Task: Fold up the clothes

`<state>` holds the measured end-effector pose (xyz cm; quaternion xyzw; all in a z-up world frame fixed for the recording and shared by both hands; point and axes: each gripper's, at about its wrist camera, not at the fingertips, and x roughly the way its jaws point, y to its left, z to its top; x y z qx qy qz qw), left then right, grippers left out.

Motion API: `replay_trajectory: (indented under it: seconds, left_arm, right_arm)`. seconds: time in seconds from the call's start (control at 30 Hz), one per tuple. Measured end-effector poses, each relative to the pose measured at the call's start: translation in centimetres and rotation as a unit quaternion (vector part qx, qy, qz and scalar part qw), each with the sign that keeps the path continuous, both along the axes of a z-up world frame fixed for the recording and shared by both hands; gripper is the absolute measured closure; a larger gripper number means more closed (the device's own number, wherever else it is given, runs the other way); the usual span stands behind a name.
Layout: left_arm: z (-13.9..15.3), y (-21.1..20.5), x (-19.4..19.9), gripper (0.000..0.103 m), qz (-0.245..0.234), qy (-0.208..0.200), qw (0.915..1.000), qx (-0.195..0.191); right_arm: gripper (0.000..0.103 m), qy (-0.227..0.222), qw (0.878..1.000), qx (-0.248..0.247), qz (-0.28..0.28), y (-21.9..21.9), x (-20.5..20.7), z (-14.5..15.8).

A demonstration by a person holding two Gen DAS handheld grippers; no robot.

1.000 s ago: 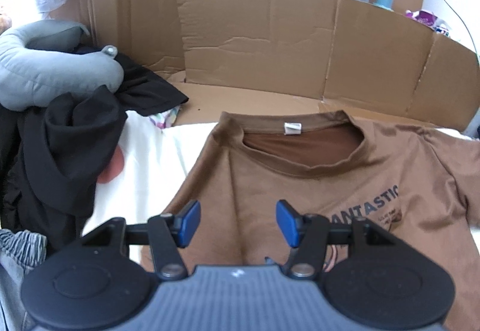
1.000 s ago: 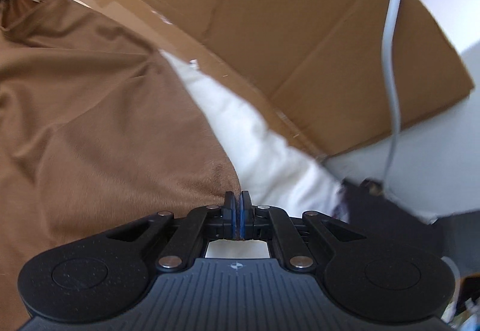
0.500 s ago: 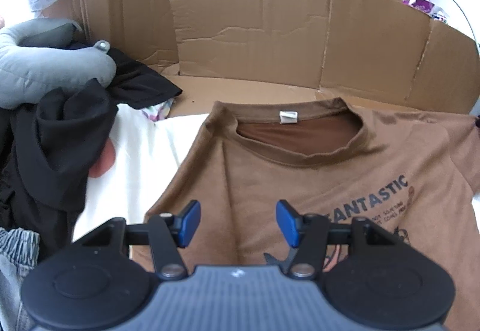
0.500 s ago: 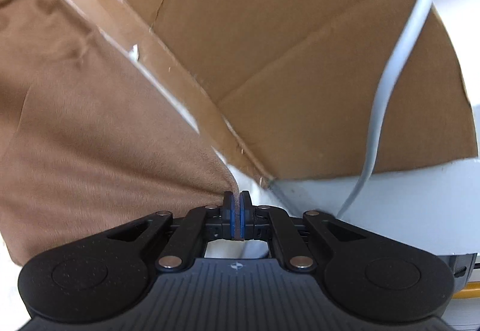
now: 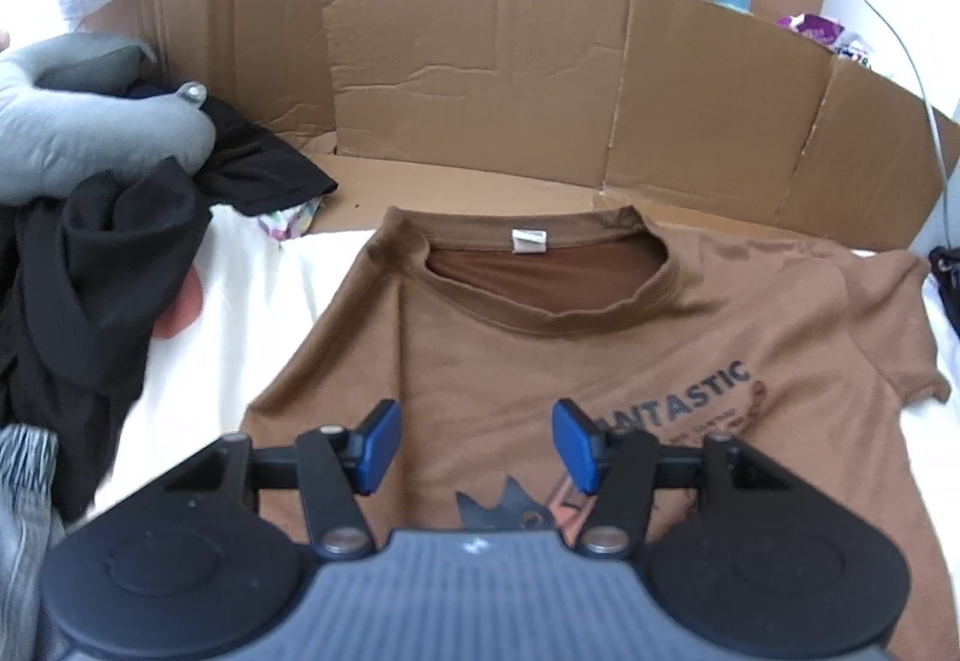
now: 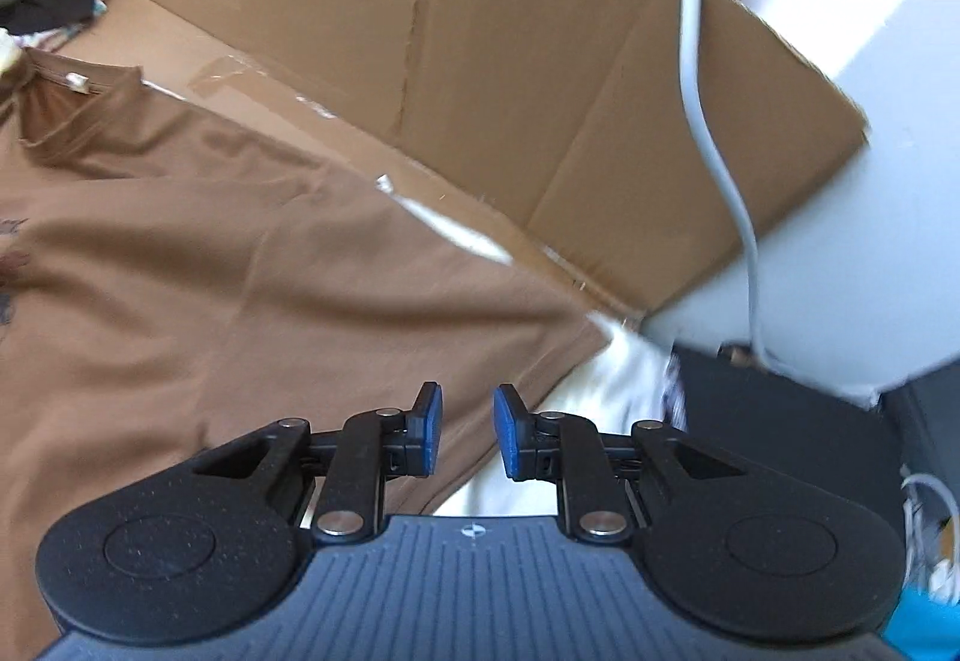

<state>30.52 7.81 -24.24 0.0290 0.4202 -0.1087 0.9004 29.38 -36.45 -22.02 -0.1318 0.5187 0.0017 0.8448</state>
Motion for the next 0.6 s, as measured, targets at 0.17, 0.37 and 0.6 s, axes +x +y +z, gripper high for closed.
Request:
replay_trajectory:
  seconds: [0.17, 0.37, 0.6]
  left_arm:
    - [0.7, 0.1, -2.8, 0.042, 0.012, 0.007, 0.9999, -0.002]
    - [0.5, 0.3, -4.3, 0.042, 0.014, 0.021, 0.9997, 0.005]
    - [-0.7, -0.3, -4.7, 0.042, 0.006, 0.031, 0.9995, 0.010]
  right_arm:
    - [0.075, -0.020, 0.999, 0.026, 0.003, 0.6, -4.0, -0.8]
    - [0.062, -0.061, 0.998, 0.014, 0.020, 1.9, -7.5, -3.8]
    - [0.062, -0.075, 0.997, -0.027, 0.014, 3.3, -8.8, -7.5]
